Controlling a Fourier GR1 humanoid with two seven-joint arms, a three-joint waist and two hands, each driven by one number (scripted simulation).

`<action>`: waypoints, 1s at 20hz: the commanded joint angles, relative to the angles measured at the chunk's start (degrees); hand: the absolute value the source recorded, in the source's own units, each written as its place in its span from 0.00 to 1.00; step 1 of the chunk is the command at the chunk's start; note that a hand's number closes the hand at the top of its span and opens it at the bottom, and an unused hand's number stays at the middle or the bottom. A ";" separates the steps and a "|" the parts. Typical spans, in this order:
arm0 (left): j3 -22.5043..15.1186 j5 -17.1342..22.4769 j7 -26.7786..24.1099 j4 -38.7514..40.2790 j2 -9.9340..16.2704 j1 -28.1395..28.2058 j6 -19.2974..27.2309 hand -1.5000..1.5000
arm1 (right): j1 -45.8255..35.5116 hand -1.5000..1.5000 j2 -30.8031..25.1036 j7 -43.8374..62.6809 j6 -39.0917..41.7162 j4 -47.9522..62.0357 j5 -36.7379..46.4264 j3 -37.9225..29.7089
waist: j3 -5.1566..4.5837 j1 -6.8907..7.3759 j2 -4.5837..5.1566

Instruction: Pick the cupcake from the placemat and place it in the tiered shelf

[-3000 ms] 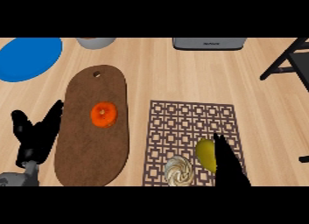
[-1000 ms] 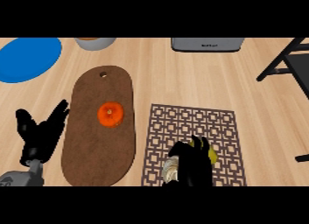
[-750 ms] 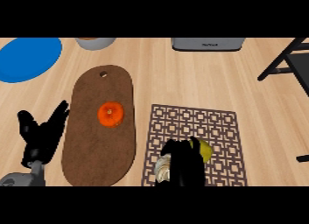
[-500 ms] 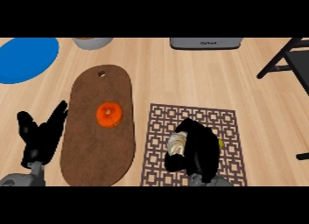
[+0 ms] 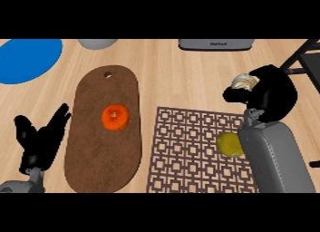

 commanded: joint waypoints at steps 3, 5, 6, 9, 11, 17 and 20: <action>-0.98 0.66 2.02 1.74 -0.70 0.25 -1.19 0.50 | -16.61 1.00 -3.15 16.68 4.20 5.62 14.51 -10.18 | -0.55 1.50 0.06; -1.30 0.63 2.21 1.65 -1.28 0.60 -0.98 0.50 | -21.80 1.00 -4.37 16.72 8.66 6.71 16.77 -13.77 | -0.52 1.42 -0.26; -0.84 0.72 3.37 1.12 -0.23 -0.97 -1.32 0.50 | -23.72 1.00 -3.21 16.74 9.19 8.52 19.59 -14.56 | -0.46 1.58 -0.17; -0.71 0.79 2.21 1.99 0.27 0.05 -2.80 0.50 | -30.98 1.00 -5.50 16.77 13.36 11.46 23.67 -17.94 | -0.44 1.87 -0.16; -0.81 0.77 2.74 2.57 -0.92 -0.22 -1.80 0.50 | -33.99 1.00 -5.59 16.78 15.69 11.96 26.15 -19.98 | -0.39 1.07 -0.34; -0.18 -0.48 0.79 4.55 -1.78 -0.55 -0.68 0.50 | -42.86 1.00 -9.88 13.72 19.38 15.58 31.23 -27.15 | -0.30 0.29 -0.19; 0.71 1.24 2.53 2.82 -1.23 -0.99 -1.95 0.50 | -47.28 1.00 -11.46 12.15 21.51 16.56 33.65 -29.05 | -0.24 0.44 -0.39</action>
